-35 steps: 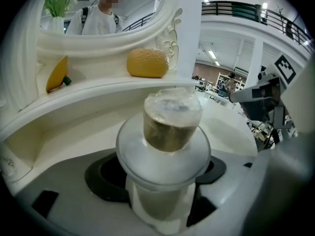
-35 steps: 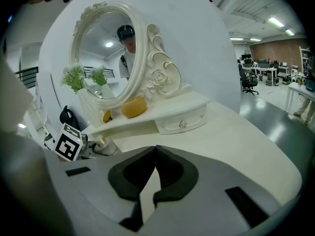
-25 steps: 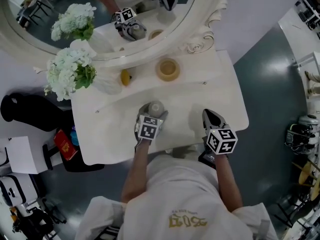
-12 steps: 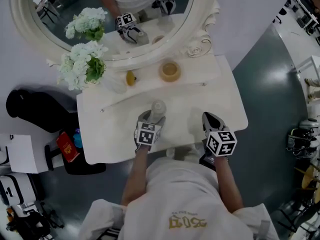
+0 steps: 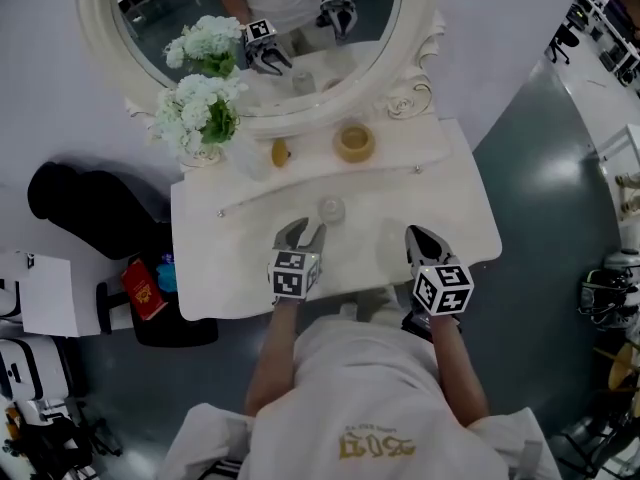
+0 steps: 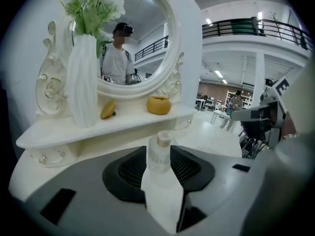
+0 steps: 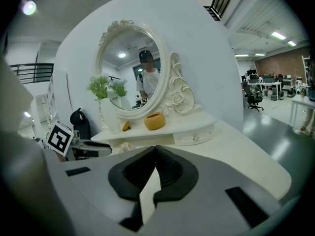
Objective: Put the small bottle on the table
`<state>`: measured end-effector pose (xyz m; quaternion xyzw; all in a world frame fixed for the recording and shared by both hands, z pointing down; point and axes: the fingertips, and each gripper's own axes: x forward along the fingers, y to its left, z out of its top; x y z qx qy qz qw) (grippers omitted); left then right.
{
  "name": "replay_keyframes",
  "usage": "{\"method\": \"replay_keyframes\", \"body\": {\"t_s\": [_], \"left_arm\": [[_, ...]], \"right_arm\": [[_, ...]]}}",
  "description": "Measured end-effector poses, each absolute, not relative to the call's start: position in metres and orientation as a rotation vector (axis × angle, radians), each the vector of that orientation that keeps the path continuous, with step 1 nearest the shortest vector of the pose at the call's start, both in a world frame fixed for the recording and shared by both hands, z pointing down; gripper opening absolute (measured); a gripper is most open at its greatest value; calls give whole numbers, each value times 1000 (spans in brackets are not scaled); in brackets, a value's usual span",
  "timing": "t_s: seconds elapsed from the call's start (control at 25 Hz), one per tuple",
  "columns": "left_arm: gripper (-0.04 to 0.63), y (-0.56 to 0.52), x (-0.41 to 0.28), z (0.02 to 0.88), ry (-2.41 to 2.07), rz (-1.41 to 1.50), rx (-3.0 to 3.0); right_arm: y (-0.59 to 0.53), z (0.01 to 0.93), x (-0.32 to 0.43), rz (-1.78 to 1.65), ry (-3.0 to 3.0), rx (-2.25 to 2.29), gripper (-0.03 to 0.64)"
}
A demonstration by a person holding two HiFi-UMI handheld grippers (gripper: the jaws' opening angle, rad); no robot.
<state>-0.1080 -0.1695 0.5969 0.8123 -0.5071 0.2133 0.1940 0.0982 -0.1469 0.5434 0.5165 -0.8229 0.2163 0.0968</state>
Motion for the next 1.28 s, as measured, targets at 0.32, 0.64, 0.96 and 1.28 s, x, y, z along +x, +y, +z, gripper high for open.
{"method": "replay_keyframes", "body": {"t_s": [0.32, 0.64, 0.96, 1.28], "left_arm": [[54, -163, -115, 533, -1540, 416, 2355], [17, -150, -118, 514, -1605, 380, 2387], [17, -144, -109, 514, -1547, 374, 2410], [16, -144, -98, 522, -1497, 407, 2406]], "right_arm": [[-136, 530, 85, 629, -2512, 1529, 13], [-124, 524, 74, 623, -2531, 1503, 14], [-119, 519, 71, 608, -2542, 1487, 13], [-116, 520, 73, 597, -2545, 1472, 14]]}}
